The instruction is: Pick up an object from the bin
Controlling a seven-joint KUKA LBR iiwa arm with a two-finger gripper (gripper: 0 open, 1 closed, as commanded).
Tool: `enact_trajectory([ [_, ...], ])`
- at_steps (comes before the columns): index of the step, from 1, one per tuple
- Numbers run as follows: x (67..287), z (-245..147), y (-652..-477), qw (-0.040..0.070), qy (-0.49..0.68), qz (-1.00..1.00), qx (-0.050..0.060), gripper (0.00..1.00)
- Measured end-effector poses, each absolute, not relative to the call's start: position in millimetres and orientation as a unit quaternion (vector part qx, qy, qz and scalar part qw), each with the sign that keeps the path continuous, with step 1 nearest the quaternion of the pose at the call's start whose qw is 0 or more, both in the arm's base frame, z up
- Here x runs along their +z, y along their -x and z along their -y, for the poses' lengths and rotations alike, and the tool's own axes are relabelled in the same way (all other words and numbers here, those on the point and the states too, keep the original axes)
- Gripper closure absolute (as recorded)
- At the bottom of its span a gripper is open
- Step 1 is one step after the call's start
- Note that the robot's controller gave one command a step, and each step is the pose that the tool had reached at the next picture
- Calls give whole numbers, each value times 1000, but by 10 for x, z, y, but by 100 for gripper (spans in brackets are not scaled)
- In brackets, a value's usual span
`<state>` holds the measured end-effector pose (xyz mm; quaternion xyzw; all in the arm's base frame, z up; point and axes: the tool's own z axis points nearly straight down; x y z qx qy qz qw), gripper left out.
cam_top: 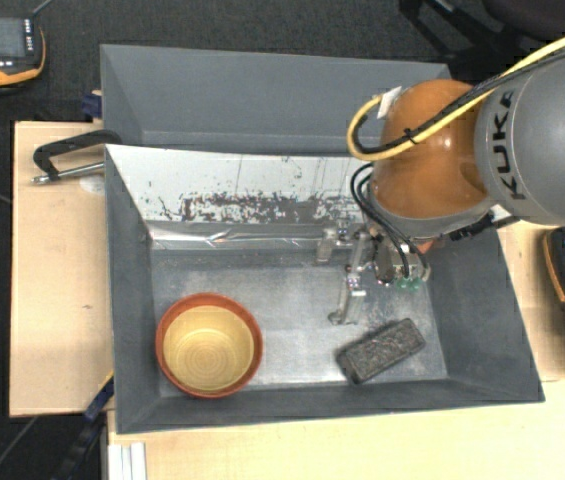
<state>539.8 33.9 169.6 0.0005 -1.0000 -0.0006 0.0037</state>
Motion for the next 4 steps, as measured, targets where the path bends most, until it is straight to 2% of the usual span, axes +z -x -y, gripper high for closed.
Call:
enact_trajectory([
  [1,1912,-400,-4890,5,-15,1000,-1,0],
  [2,1904,-398,-4911,4,-14,1000,-1,100],
  [3,1904,-399,-4911,3,-14,1000,-1,0],
  [4,1904,-399,-4911,3,-15,1000,-1,100],
])
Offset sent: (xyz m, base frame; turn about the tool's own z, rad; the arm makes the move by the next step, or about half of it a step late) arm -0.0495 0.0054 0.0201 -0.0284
